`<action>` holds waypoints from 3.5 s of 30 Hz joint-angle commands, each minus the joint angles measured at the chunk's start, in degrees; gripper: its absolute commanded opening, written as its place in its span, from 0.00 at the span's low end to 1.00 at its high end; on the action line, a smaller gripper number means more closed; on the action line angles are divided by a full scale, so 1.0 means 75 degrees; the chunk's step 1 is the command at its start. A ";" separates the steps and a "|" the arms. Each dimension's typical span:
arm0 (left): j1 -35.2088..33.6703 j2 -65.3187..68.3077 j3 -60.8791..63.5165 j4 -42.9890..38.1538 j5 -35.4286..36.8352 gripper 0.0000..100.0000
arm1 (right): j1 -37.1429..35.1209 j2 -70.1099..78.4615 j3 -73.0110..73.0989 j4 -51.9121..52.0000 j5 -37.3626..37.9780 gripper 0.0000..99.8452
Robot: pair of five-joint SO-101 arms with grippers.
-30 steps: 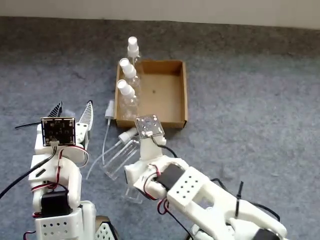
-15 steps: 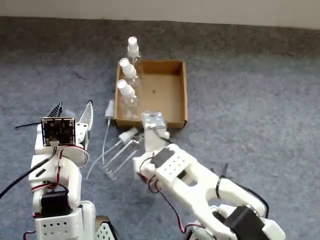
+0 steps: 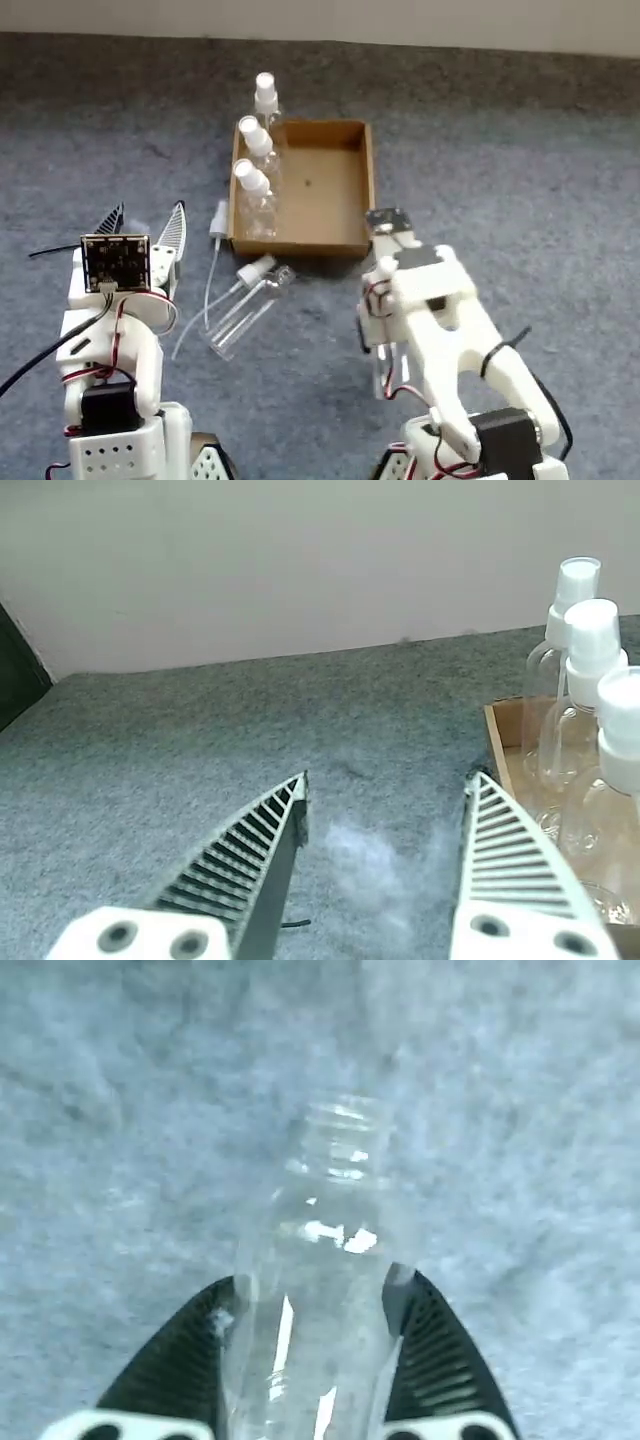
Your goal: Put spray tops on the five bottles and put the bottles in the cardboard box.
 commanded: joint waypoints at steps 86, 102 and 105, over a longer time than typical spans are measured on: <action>0.0076 0.0006 -0.0147 -0.0164 0.0035 0.23 | 0.4929 0.4999 -0.6734 0.0955 0.3974 0.25; 0.0076 -0.0006 -0.0158 -0.0164 0.0035 0.23 | 0.4964 0.5550 -0.6804 0.0979 0.4067 0.25; 0.0076 -0.0006 -0.0158 -0.0164 0.0035 0.23 | 0.4988 0.5656 -0.6804 0.1002 0.4067 0.25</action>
